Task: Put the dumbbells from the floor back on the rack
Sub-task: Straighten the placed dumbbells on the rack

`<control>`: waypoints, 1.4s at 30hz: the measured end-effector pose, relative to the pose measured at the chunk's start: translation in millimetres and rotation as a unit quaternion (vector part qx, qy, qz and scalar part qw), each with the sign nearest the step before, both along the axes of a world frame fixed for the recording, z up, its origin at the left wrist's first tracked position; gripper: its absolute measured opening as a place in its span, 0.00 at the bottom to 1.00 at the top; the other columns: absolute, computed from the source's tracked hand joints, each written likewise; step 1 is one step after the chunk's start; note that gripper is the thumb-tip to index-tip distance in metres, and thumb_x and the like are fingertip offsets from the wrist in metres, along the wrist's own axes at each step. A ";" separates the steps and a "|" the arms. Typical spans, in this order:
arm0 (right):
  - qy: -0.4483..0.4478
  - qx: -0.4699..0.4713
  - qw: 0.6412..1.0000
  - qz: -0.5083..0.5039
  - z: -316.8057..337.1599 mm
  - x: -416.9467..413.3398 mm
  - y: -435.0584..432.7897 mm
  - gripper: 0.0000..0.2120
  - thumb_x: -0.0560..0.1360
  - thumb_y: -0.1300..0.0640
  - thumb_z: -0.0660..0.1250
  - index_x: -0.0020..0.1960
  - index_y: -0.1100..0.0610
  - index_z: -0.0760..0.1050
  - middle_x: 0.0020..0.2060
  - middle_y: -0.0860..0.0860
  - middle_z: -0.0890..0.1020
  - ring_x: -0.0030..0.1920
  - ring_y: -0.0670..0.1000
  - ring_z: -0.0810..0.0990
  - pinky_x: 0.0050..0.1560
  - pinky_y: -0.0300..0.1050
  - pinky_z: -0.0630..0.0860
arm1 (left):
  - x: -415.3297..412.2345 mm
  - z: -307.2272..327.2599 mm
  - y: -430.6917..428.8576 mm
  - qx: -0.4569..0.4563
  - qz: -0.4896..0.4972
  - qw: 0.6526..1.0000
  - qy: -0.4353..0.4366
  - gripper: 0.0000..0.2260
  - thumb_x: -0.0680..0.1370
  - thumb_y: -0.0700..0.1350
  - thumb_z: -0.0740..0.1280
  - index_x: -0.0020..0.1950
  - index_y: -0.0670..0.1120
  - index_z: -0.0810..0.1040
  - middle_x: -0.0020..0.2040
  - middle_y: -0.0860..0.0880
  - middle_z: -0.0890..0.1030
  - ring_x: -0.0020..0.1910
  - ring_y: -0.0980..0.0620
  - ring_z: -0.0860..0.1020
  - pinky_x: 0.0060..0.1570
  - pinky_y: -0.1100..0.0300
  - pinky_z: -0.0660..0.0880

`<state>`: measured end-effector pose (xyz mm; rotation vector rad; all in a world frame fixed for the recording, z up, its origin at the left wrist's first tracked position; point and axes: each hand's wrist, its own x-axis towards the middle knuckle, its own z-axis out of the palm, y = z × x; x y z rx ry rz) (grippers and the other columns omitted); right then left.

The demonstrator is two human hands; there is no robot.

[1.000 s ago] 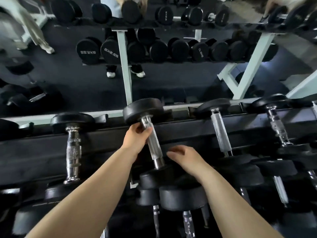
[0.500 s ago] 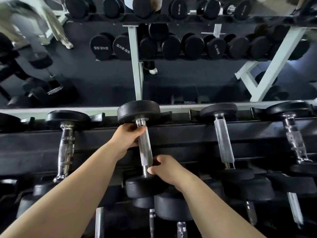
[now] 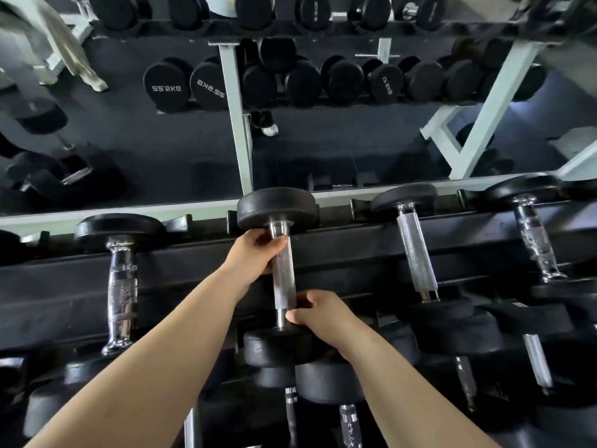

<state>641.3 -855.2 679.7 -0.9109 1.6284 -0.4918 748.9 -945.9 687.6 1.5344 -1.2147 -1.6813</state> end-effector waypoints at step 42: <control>0.041 -0.164 0.985 0.037 -16.1 -208.7 65.6 0.19 0.77 0.51 0.59 0.65 0.56 0.69 0.62 0.51 0.73 0.65 0.49 0.70 0.61 0.36 0.65 | -216.5 -1.4 58.6 -0.048 0.067 0.987 -0.135 0.17 0.75 0.42 0.66 0.62 0.39 0.75 0.40 0.53 0.77 0.40 0.55 0.76 0.42 0.62 0.73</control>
